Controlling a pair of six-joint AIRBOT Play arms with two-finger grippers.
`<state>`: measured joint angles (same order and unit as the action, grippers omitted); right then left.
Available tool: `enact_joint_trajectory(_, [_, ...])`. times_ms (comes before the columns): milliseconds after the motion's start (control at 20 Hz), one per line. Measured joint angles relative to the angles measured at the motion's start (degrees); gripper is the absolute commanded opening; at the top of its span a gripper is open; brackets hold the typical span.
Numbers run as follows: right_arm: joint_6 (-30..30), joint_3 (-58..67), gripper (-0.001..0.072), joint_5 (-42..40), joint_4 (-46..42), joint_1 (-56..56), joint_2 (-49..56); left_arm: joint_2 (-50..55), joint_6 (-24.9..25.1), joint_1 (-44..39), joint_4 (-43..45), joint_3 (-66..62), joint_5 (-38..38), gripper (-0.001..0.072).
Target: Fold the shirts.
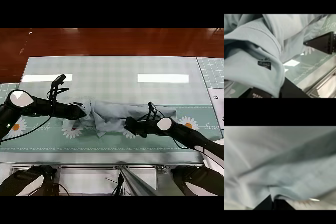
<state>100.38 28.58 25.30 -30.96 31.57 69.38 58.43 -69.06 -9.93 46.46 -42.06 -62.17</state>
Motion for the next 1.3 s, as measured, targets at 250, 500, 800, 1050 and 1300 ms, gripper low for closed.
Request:
enact_joint_trajectory(250, [-5.46,3.52,0.0016,-0.98,-0.04,-4.46,-8.74,-0.96,1.62,2.21,0.22,-0.96,-0.02,0.0034])
enact_joint_trajectory(500, [-8.57,12.02,0.0016,3.85,-5.4,-14.16,-23.91,-5.53,2.56,9.03,0.28,-8.9,-3.1,0.0035])
enact_joint_trajectory(800, [-9.31,30.14,0.0016,6.36,-11.28,-28.15,-33.73,-13.05,2.93,19.47,0.22,-30.95,-8.46,0.0035])
enact_joint_trajectory(1050, [-9.33,42.73,0.0016,11.5,-12.72,-37.53,-35.34,-16.52,3.1,24.26,0.63,-50.64,-9.92,0.0035])
enact_joint_trajectory(1300, [-9.11,52.61,0.0016,21.75,-19.93,-42.71,-35.63,-17.73,1.18,25.42,9.84,-62.4,-16.7,0.0035])
